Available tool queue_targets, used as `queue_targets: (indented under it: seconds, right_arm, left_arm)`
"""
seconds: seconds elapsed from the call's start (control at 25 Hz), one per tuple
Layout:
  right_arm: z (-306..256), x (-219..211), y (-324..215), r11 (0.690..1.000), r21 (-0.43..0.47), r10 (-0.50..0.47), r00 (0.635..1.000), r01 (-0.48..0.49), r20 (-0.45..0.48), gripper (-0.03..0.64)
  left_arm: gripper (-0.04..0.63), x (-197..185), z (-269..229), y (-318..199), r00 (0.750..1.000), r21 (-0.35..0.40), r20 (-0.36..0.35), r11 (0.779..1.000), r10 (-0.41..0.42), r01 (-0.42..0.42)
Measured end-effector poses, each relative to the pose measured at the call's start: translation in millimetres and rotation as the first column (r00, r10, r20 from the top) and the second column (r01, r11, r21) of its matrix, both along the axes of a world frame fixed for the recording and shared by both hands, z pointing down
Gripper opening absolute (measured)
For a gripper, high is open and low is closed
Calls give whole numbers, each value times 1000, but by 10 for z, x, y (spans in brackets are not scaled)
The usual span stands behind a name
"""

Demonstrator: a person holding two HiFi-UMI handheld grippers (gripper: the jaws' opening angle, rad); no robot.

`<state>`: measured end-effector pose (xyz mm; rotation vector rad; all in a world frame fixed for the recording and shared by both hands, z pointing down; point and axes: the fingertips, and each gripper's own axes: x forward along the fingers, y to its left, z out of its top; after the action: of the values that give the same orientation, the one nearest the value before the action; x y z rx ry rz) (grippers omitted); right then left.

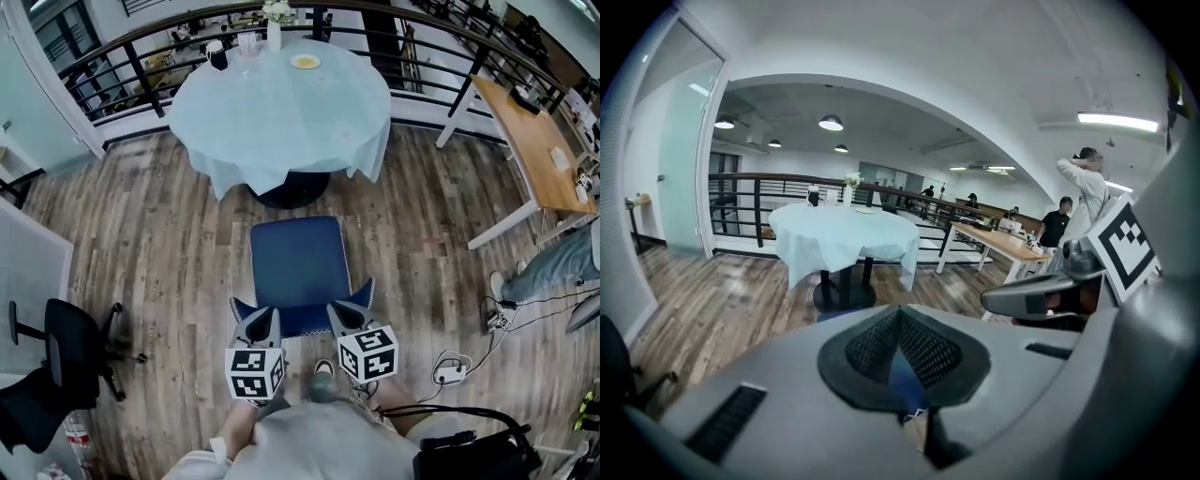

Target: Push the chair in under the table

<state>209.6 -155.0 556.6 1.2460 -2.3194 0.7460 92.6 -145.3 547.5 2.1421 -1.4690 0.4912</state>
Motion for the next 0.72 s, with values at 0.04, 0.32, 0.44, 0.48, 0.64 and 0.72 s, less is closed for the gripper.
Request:
queue_targets:
  seconds: [0.04,0.32,0.44,0.48,0.64,0.72]
  right_arm:
    - [20,1,15,1000,-4,-9,1000,9,-5,17]
    - [158,-22,195,996,-29,-89,995,88,-36,20]
    - [207,-40,288,994,-55,-94,995,93,-20,88]
    - [224,-43,322,993,-61,-98,995,96,-21,103]
    - [288,-32,452,990,-73,-121,992,117,-41,124]
    - [323,-2,505,989,-76,-129,990,125,-56,129]
  left_arm:
    - [3,0,-3,14,1000,0,-3,1000,16,-16]
    - [35,101,160,213,991,-75,8,988,134,-133]
    - [129,173,252,327,984,-110,26,979,175,-171]
    - [157,200,284,369,982,-120,30,976,188,-184]
    - [207,276,406,532,975,-148,44,967,216,-208]
    - [216,288,461,601,974,-157,55,966,218,-207]
